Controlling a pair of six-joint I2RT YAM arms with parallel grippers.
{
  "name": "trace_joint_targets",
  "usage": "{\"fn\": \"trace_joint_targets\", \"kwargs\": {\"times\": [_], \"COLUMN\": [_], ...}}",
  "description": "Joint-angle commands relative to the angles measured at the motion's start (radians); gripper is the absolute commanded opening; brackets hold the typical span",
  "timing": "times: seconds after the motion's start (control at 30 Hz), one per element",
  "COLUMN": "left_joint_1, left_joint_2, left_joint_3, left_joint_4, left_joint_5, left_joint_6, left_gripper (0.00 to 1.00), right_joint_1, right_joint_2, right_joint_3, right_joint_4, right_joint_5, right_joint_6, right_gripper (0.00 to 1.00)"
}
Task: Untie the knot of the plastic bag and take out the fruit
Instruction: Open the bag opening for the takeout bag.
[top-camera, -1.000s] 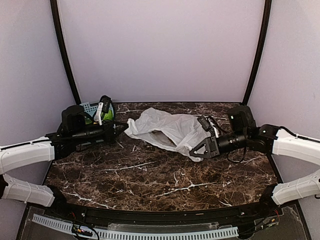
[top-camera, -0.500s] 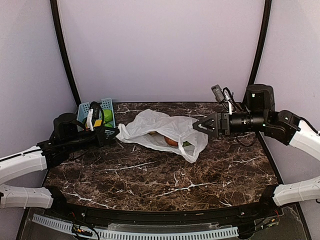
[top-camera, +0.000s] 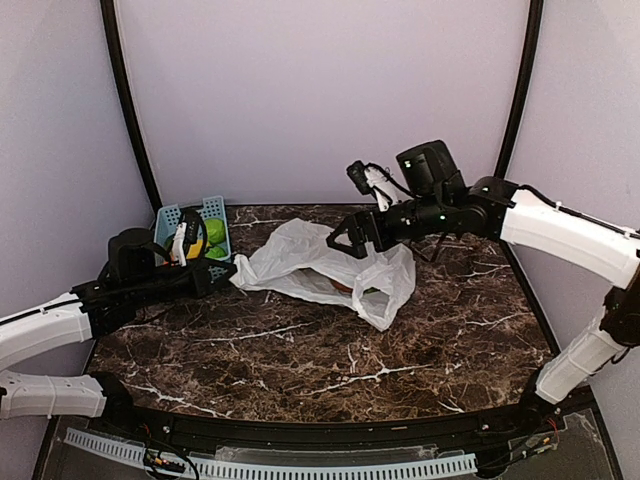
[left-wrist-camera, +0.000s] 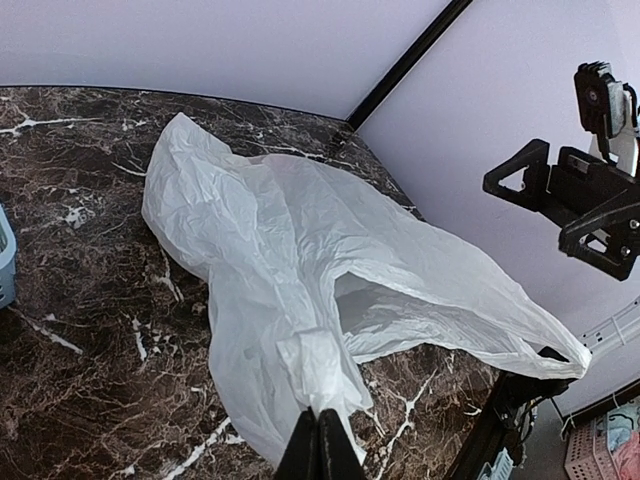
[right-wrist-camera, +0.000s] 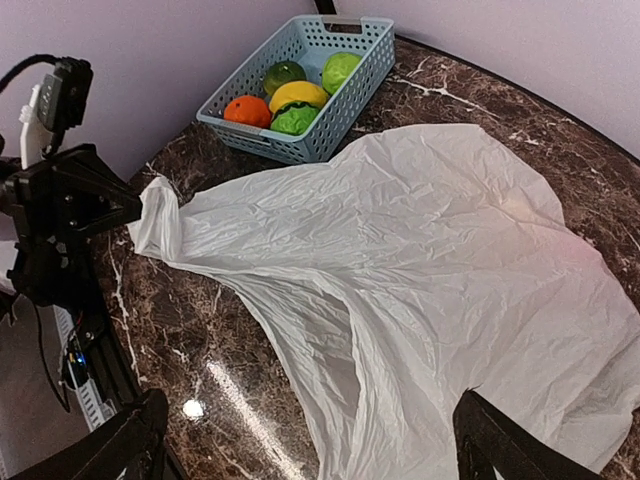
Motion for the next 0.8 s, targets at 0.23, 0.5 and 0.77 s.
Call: {"fn": "trace_joint_targets", "kwargs": {"times": [0.23, 0.5, 0.77], "left_joint_1": [-0.002, -0.002, -0.002], "left_joint_2": [0.008, 0.031, 0.06], "left_joint_3": [0.053, 0.056, 0.069], "left_joint_4": [-0.063, -0.053, -0.046], "left_joint_5": [0.041, 0.047, 0.064], "left_joint_6": [0.0, -0.014, -0.013], "left_gripper": [0.01, 0.01, 0.01], "right_joint_1": [0.037, 0.039, 0.04], "right_joint_2": [0.316, 0.405, 0.462], "right_joint_3": [0.195, 0.215, 0.242], "right_joint_4": [-0.039, -0.029, -0.004], "right_joint_5": [0.01, 0.1, 0.306], "right_joint_6": [-0.194, -0.282, -0.302], "right_gripper": [0.96, 0.97, 0.93]}}
